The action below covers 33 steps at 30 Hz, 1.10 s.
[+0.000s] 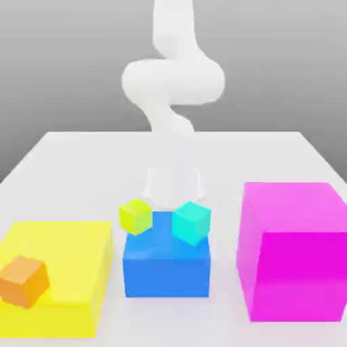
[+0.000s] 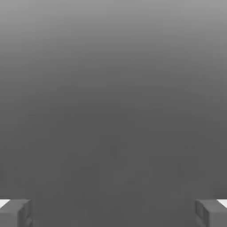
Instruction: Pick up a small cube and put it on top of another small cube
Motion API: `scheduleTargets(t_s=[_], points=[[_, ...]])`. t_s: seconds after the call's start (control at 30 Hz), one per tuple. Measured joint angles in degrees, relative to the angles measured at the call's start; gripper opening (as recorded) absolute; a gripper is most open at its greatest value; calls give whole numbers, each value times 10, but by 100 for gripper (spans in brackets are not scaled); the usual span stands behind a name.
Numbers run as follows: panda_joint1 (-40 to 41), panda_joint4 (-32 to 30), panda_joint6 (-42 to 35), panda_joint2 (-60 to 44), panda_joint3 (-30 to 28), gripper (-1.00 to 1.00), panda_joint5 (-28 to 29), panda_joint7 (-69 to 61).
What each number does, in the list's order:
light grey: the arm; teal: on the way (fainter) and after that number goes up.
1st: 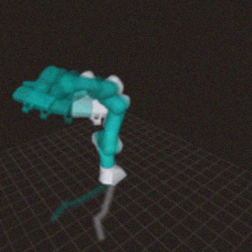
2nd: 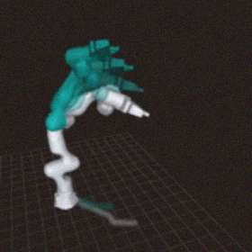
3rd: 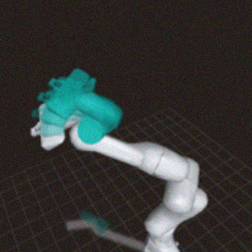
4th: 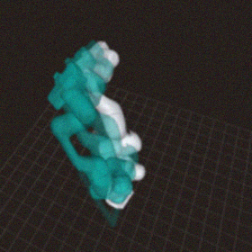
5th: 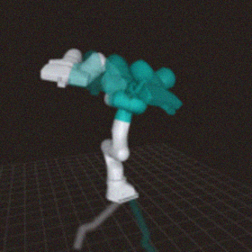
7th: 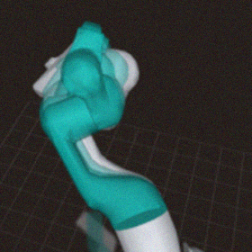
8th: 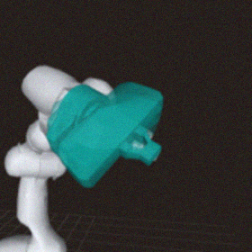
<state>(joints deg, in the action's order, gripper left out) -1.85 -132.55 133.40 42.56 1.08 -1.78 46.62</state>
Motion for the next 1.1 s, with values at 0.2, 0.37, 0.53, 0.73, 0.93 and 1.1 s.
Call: scheduleTargets(t_s=[0.2,0.37,0.53,0.73,0.93,1.1], points=[[-41,-34,38,-97,76,0,-56,96],[-72,-63,69,-175,159,0,-83,197],[-95,-92,99,-250,249,0,-85,317],[-117,-129,133,-336,348,0,-45,492],[-137,-176,163,-403,390,0,23,686],[-152,-221,185,-443,391,0,79,846]])
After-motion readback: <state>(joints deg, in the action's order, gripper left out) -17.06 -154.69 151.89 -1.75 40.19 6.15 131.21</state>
